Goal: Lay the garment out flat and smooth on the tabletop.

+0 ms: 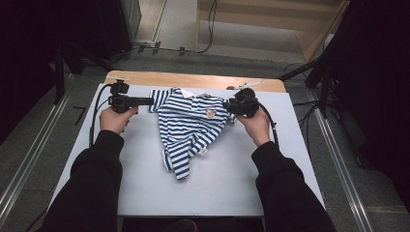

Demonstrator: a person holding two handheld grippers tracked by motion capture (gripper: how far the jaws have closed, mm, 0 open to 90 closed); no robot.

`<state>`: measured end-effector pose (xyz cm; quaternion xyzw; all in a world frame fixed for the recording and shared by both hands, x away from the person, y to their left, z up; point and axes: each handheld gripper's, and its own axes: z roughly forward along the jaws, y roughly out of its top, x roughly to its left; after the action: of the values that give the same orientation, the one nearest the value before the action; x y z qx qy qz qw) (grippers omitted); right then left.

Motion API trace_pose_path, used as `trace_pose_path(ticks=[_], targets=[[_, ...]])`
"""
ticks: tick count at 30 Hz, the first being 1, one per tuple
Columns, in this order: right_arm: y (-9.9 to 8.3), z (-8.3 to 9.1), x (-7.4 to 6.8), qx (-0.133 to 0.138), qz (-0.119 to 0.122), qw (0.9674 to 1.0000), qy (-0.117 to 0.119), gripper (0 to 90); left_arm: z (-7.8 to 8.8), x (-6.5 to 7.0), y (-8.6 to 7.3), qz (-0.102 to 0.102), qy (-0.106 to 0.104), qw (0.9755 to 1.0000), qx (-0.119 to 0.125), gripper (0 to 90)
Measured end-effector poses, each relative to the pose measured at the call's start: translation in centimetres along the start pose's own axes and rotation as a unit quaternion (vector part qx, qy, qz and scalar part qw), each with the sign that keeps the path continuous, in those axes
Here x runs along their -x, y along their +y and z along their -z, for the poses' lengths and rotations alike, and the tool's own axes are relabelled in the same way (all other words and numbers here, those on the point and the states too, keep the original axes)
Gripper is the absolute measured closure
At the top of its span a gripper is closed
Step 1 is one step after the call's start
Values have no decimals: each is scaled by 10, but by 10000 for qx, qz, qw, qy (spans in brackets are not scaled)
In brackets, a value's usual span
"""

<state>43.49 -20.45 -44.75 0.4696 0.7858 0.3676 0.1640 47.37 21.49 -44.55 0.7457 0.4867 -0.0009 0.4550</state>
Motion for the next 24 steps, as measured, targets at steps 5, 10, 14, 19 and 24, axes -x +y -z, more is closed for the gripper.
trace_pose_path(ticks=[5, 10, 14, 19, 24], targets=[[-10, 11, -8, 78, -149, 9993, 345, 552, 3, 9, -9, -174, 2, 9998, -65, 458], [-19, 21, -15, 166, -182, 9981, 557, 536, 6, 17, -21, -272, -31, 9996, -76, 444], [-25, 26, -19, 178, -200, 9975, 659, 524, 7, 21, -28, -306, -58, 9995, -108, 414], [-33, 31, -24, 152, -208, 9962, 827, 499, 10, 31, -33, -461, -123, 9988, -84, 387], [-40, 35, -31, 96, -156, 9957, 912, 477, 11, 43, -40, -623, -149, 9978, -149, 386]])
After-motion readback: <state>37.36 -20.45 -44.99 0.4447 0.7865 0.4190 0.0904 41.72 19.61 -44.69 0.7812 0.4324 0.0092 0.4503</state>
